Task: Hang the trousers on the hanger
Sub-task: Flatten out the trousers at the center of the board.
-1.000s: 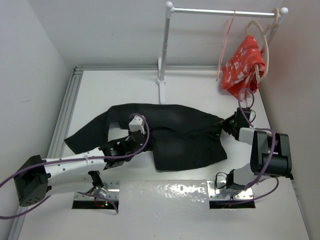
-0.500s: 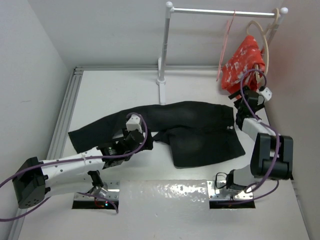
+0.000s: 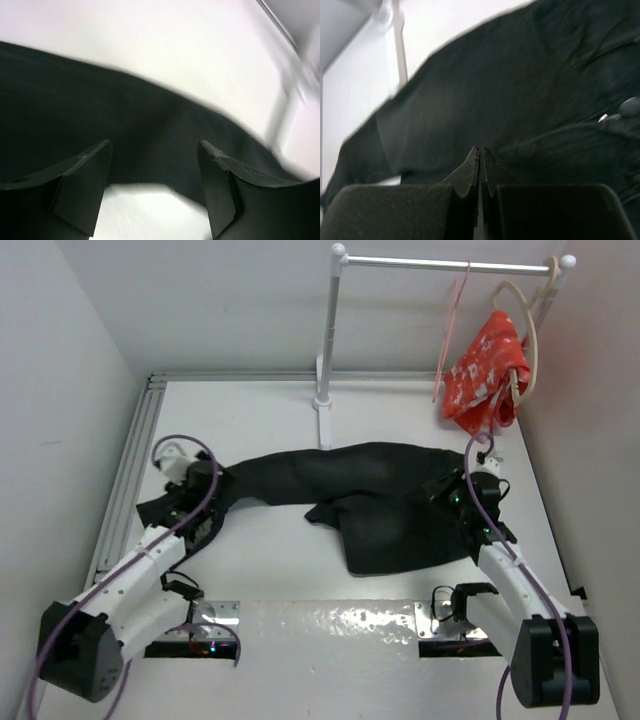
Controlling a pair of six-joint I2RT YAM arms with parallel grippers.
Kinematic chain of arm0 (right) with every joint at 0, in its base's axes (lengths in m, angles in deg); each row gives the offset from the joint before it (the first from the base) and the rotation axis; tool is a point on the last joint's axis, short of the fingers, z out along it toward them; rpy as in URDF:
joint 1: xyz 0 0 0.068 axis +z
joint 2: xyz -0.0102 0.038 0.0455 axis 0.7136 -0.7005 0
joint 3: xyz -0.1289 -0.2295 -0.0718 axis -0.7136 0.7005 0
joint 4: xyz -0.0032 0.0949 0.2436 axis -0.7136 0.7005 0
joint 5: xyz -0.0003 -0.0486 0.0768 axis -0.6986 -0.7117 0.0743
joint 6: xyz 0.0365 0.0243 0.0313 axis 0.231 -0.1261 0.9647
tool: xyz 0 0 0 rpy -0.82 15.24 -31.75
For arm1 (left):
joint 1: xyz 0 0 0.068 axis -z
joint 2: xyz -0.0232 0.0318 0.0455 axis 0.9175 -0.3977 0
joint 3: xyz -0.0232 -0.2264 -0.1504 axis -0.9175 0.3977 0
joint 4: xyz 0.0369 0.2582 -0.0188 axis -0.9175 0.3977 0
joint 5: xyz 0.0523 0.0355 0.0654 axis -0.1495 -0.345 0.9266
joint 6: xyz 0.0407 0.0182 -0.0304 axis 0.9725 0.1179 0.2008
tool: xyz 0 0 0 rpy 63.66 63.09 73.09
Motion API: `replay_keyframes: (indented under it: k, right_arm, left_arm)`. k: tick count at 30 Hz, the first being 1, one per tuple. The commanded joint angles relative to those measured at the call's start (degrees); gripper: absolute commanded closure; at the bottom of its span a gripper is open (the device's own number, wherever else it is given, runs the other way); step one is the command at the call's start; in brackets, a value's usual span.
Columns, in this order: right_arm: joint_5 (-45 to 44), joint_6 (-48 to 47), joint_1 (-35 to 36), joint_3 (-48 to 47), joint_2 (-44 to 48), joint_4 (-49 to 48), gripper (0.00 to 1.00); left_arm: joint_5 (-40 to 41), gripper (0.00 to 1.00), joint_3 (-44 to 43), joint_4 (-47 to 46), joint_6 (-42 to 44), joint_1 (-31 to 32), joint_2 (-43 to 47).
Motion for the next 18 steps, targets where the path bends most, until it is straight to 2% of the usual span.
replay_keyframes:
  k: [1, 2, 4, 5, 13, 16, 18]
  right_arm:
    - [7.98, -3.11, 0.67, 0.42, 2.63, 4.75, 0.99]
    - [8.25, -2.76, 0.67, 1.03, 3.07, 3.88, 0.99]
    - [10.25, -1.62, 0.76, 1.91, 3.86, 2.29, 0.98]
    - [11.40, -1.35, 0.85, 1.92, 3.69, 1.85, 0.97]
    - [15.28, -0.38, 2.17, 2.19, 1.32, -0.18, 0.92]
    - [15.46, -0.74, 2.61, 1.92, 0.97, 0.00, 0.92]
    - [15.63, -0.82, 2.69, 1.83, 0.61, -0.09, 0.92]
  left_arm:
    - [-5.08, 0.33, 2.17, -2.58, -3.95, -13.52, -5.02]
    - [-7.32, 0.34, 1.83, -2.69, -4.47, -20.61, -7.15]
    - [-10.40, 0.33, -1.14, -2.34, -3.78, -28.45, -13.28]
    - [-10.24, 0.33, -2.47, -1.12, -3.69, -30.24, -15.32]
    - [-2.07, 0.30, -13.20, 6.36, -0.88, -34.91, -28.95]
    - [-3.55, 0.28, -16.27, 7.59, 2.11, -41.22, -33.42]
    - [-5.13, 0.28, -17.24, 7.77, 4.21, -43.00, -35.72]
